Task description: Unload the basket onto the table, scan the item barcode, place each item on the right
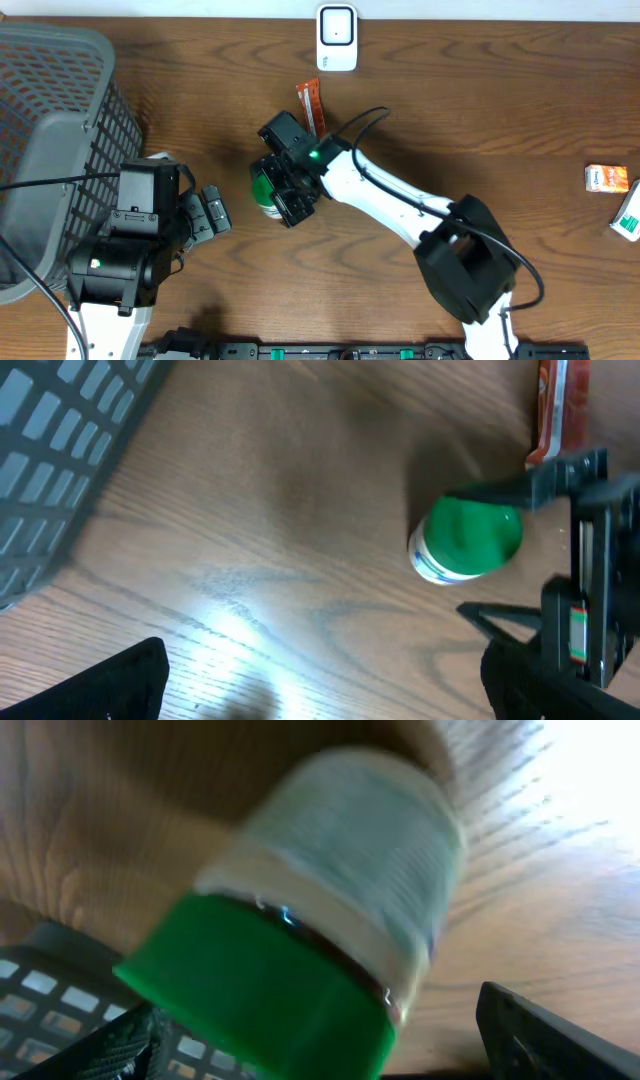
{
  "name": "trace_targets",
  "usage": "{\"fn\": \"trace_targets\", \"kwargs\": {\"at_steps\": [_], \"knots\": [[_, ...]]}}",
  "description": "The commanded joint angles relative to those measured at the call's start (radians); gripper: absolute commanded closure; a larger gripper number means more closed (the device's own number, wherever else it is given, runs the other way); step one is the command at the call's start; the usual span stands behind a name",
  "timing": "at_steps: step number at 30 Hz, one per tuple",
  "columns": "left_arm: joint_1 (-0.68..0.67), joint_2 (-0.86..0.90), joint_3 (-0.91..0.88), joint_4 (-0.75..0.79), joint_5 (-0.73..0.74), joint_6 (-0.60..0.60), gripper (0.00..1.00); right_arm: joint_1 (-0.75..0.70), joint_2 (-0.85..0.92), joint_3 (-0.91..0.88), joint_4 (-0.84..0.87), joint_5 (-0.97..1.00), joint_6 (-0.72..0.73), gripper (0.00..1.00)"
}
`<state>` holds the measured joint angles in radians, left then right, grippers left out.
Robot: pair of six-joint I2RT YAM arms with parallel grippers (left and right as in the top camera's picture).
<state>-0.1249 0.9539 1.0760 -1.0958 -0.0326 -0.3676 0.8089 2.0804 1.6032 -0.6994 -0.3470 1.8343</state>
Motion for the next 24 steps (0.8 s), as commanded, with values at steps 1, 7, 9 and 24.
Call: {"fn": "trace_targets", "kwargs": {"at_steps": [1,7,9,24], "knots": [[0.004,0.0,0.011,-0.003,-0.006,0.046,0.0,0.005,0.026,0.035,-0.05,0.045,0.019,0.08],[0.004,0.0,0.011,-0.005,-0.006,0.046,0.0,0.003,0.026,0.095,-0.172,0.069,-0.023,0.08],[0.004,0.0,0.011,-0.007,-0.006,0.046,0.0,0.005,0.026,0.097,-0.186,0.069,-0.046,0.09],[0.004,-0.001,0.011,-0.01,-0.006,0.046,0.0,0.006,0.026,0.098,-0.111,0.05,-0.266,0.13]]}}
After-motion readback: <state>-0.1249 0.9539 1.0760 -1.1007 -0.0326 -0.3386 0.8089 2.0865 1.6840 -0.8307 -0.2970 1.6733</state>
